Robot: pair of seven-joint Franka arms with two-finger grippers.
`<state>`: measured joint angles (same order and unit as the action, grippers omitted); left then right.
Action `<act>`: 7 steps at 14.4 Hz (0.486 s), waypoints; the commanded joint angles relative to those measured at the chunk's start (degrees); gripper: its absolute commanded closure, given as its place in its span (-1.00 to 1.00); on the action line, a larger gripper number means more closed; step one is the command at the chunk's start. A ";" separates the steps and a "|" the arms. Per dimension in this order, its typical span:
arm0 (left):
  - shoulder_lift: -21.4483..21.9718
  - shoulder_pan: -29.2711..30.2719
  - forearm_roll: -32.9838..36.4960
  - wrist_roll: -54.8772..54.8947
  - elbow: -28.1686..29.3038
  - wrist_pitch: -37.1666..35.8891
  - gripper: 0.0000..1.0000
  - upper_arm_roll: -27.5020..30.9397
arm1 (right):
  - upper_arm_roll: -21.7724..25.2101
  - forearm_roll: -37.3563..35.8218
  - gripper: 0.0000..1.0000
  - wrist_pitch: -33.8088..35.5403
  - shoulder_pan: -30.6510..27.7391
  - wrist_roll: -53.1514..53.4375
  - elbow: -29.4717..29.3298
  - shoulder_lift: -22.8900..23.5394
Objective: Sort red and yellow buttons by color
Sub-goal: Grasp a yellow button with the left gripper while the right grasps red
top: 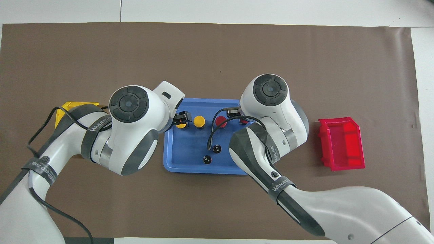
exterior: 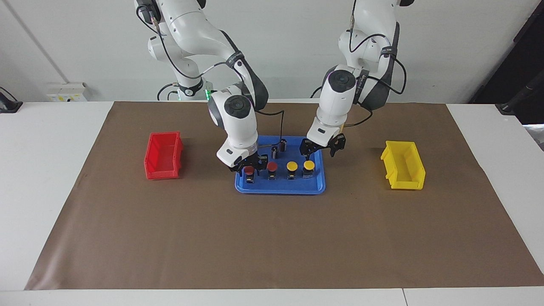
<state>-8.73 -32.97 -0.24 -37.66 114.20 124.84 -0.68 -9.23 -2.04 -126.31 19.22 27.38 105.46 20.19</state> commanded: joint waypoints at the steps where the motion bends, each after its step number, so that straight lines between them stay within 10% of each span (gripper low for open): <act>1: -0.40 -1.30 -0.73 -1.01 1.90 3.20 -1.00 0.76 | -0.44 0.28 -0.08 -1.40 -0.24 -1.10 2.73 -1.82; 7: -2.17 -1.74 -0.73 -2.24 1.63 5.76 -0.93 0.85 | -0.44 0.28 0.54 -1.14 -0.50 -1.28 3.26 -2.35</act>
<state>-11.08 -33.70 -0.24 -39.02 115.06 129.12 -0.66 -9.36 -2.04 -126.39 19.39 27.31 107.18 19.48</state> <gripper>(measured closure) 0.004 0.630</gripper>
